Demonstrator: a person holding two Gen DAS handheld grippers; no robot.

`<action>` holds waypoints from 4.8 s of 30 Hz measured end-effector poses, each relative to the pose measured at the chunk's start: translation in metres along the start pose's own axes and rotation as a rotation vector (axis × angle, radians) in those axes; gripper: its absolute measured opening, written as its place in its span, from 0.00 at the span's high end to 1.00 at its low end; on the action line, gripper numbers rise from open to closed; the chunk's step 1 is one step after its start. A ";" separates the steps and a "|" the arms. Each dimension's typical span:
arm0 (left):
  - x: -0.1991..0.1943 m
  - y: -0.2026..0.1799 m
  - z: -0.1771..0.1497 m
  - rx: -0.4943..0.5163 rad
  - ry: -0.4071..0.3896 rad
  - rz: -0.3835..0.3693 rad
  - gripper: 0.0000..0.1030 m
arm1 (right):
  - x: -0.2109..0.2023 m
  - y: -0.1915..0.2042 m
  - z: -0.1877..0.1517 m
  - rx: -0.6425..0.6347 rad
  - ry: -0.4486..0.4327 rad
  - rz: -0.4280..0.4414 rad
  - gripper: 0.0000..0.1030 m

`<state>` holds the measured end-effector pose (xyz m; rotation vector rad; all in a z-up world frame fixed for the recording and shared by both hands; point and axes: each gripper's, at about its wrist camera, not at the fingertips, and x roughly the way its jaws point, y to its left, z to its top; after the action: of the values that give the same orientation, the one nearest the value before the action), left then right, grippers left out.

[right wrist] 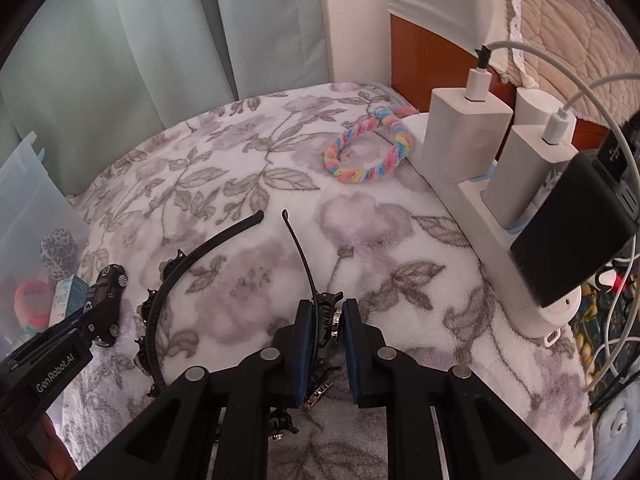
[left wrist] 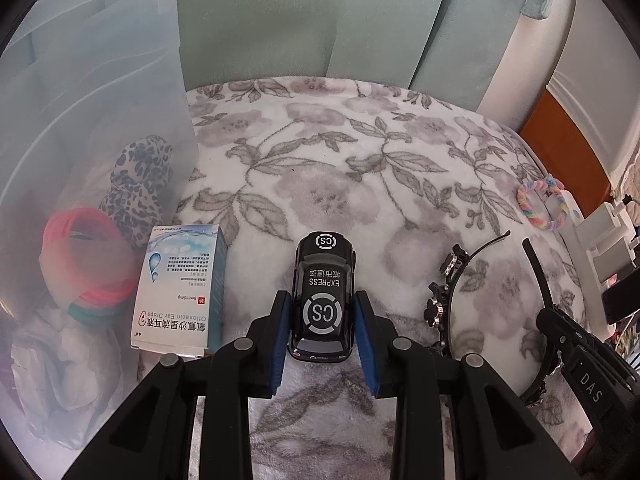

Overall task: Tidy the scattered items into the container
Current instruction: 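Lift the toy car and black headband up toward the clear box, then lower the car and headband into the clear box and open both grippers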

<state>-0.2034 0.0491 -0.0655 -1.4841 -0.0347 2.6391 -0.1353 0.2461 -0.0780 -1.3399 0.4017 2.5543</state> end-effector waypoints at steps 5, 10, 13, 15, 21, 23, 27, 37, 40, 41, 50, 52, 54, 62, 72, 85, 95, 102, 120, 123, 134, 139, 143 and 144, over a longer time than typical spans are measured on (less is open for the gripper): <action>-0.017 -0.002 -0.001 0.002 -0.018 -0.004 0.69 | -0.016 -0.010 0.001 0.045 -0.013 0.024 0.84; -0.050 -0.008 -0.001 0.019 -0.069 -0.014 0.69 | -0.046 -0.013 0.005 0.060 -0.066 0.038 0.84; -0.073 -0.008 -0.002 0.025 -0.104 -0.019 0.69 | -0.069 -0.014 0.007 0.068 -0.109 0.051 0.84; -0.089 -0.008 -0.003 0.027 -0.129 -0.020 0.69 | -0.085 -0.015 0.007 0.069 -0.137 0.056 0.84; -0.138 -0.007 -0.010 0.036 -0.205 -0.020 0.69 | -0.131 -0.013 0.005 0.081 -0.223 0.077 0.84; -0.152 -0.008 -0.012 0.039 -0.228 -0.020 0.69 | -0.147 -0.013 0.005 0.085 -0.255 0.085 0.84; -0.179 -0.008 -0.014 0.050 -0.275 -0.021 0.69 | -0.179 -0.011 0.006 0.089 -0.310 0.108 0.84; -0.261 0.003 -0.012 0.024 -0.433 -0.017 0.69 | -0.254 0.005 0.006 0.093 -0.463 0.171 0.84; -0.283 0.008 -0.009 -0.003 -0.481 -0.025 0.69 | -0.273 0.006 0.007 0.100 -0.500 0.193 0.84; -0.290 0.009 -0.008 -0.013 -0.496 -0.030 0.69 | -0.280 0.007 0.008 0.100 -0.512 0.197 0.84; -0.350 0.029 0.002 -0.146 -0.629 -0.084 0.69 | -0.340 0.017 0.016 0.114 -0.620 0.242 0.84; -0.362 0.034 0.000 -0.156 -0.660 -0.094 0.69 | -0.354 0.022 0.017 0.102 -0.651 0.250 0.84; -0.373 0.040 -0.006 -0.158 -0.693 -0.085 0.69 | -0.365 0.030 0.014 0.079 -0.676 0.248 0.84; -0.384 0.076 -0.027 -0.209 -0.735 -0.031 0.69 | -0.374 0.061 -0.002 0.019 -0.680 0.266 0.84; -0.365 0.127 -0.033 -0.304 -0.718 -0.004 0.69 | -0.360 0.107 -0.013 -0.092 -0.635 0.267 0.84; -0.303 0.192 -0.020 -0.417 -0.610 0.000 0.69 | -0.312 0.173 -0.019 -0.221 -0.532 0.222 0.84; -0.259 0.220 -0.015 -0.467 -0.553 -0.006 0.69 | -0.251 0.214 -0.028 -0.308 -0.406 0.193 0.84; -0.228 0.227 -0.003 -0.463 -0.533 -0.044 0.69 | -0.218 0.231 -0.024 -0.339 -0.349 0.185 0.84; -0.156 0.222 0.025 -0.456 -0.412 -0.034 0.68 | -0.160 0.264 -0.025 -0.397 -0.253 0.260 0.83; -0.147 0.220 0.029 -0.456 -0.394 -0.034 0.68 | -0.152 0.268 -0.027 -0.404 -0.234 0.260 0.83; -0.139 0.229 0.029 -0.447 -0.361 -0.030 0.69 | -0.147 0.271 -0.028 -0.413 -0.218 0.279 0.80; -0.152 0.230 0.016 -0.448 -0.361 -0.018 0.66 | -0.149 0.275 -0.028 -0.431 -0.208 0.271 0.79; -0.168 0.231 -0.002 -0.457 -0.359 -0.020 0.57 | -0.150 0.276 -0.029 -0.445 -0.192 0.276 0.71; -0.174 0.230 -0.004 -0.456 -0.362 -0.019 0.57 | -0.151 0.276 -0.030 -0.449 -0.179 0.292 0.66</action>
<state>-0.1307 -0.1983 0.0628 -1.0579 -0.7182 2.9774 -0.1185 -0.0339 0.0676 -1.2383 -0.0188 3.1142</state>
